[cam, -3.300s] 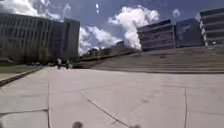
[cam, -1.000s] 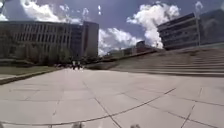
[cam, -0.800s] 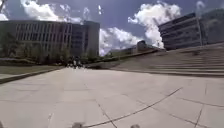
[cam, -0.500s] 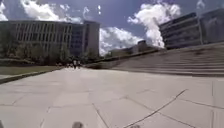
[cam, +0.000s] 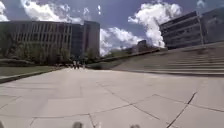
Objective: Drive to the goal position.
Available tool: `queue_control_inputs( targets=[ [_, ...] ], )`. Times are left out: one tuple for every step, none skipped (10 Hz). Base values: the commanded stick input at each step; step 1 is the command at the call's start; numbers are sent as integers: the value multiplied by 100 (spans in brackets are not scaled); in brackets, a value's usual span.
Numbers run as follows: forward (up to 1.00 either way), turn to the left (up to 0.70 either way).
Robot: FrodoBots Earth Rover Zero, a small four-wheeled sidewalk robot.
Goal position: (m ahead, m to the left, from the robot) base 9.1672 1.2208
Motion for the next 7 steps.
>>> queue_control_inputs(
  targets=[
    [70, 0],
    [70, 0],
    [70, 0],
    [70, 0],
    [70, 0],
    [70, 0],
    [70, 0]
  ],
)
